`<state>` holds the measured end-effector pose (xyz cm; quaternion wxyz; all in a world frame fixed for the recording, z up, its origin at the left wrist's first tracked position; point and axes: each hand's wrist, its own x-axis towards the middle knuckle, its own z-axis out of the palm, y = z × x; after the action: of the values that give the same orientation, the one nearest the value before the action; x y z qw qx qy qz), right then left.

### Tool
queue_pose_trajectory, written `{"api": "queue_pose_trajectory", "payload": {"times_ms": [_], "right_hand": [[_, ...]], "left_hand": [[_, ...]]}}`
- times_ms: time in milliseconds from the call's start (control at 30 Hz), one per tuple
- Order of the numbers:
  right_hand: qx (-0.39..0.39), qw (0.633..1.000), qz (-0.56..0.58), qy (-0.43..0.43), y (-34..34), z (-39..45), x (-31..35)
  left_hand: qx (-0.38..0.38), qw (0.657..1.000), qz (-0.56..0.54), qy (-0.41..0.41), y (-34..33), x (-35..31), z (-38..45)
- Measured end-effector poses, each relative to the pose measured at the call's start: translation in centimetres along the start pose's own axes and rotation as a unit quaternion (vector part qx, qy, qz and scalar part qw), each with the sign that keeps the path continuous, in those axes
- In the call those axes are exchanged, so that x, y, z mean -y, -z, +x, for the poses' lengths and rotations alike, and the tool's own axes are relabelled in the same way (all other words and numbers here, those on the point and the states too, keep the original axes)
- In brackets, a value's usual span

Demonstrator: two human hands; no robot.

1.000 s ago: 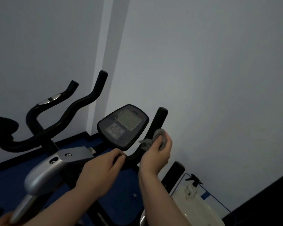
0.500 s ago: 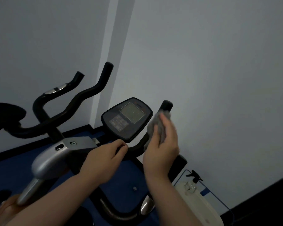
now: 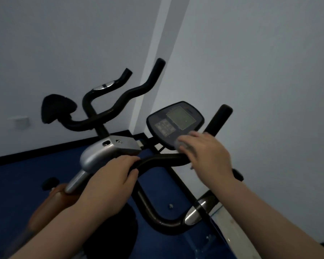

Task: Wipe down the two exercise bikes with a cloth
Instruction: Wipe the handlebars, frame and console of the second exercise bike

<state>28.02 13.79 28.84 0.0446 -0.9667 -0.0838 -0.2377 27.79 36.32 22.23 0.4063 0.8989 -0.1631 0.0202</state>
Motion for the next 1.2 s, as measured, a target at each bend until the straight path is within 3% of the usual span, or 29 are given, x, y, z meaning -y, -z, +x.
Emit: {"api": "queue_pose_trajectory", "payload": {"times_ms": [100, 167, 233, 367, 500, 667, 800, 1000, 1033, 1100, 1133, 1200], "right_hand": [[-0.089, 0.993, 0.028, -0.076, -1.8, -2.3, 2.0], [-0.105, 0.989, 0.044, -0.099, -3.9, -3.1, 5.1], [-0.06, 0.993, 0.093, -0.048, -5.2, -2.9, 8.1], [0.094, 0.967, 0.154, 0.178, -4.6, -1.6, 8.6], [0.02, 0.981, 0.17, 0.087, -4.2, -1.2, 6.5], [0.032, 0.967, 0.234, 0.096, -6.2, -3.1, 9.2], [0.138, 0.934, 0.302, 0.128, -5.2, -3.2, 8.6], [0.364, 0.844, 0.372, 0.128, -1.8, -0.8, 7.1], [0.35, 0.845, 0.389, 0.114, -1.1, 0.0, 6.6], [0.217, 0.886, 0.407, 0.057, -0.5, 1.9, 6.3], [0.146, 0.907, 0.393, 0.03, -0.8, 2.9, 6.8], [0.086, 0.942, 0.323, -0.003, -2.8, 4.7, 8.9]], "left_hand": [[-0.079, 0.996, 0.013, 0.033, -0.2, 0.8, -1.9], [-0.14, 0.987, -0.026, 0.073, -0.5, 1.2, -2.9], [-0.19, 0.974, -0.067, 0.104, -0.9, 1.5, -3.6], [-0.253, 0.943, -0.159, 0.149, -1.7, 1.9, -4.4], [-0.303, 0.918, -0.188, 0.172, -2.0, 1.9, -4.7], [-0.323, 0.906, -0.198, 0.19, -2.2, 1.9, -4.7], [-0.322, 0.907, -0.198, 0.185, -2.2, 1.9, -4.7], [-0.315, 0.898, -0.259, 0.164, -2.1, 2.3, -4.7], [-0.309, 0.894, -0.28, 0.167, -1.9, 2.5, -4.6], [-0.299, 0.878, -0.325, 0.186, -0.7, 3.1, -3.7], [-0.301, 0.87, -0.337, 0.198, 0.0, 3.7, -2.9], [-0.308, 0.865, -0.333, 0.216, 1.7, 5.0, -1.4]]}}
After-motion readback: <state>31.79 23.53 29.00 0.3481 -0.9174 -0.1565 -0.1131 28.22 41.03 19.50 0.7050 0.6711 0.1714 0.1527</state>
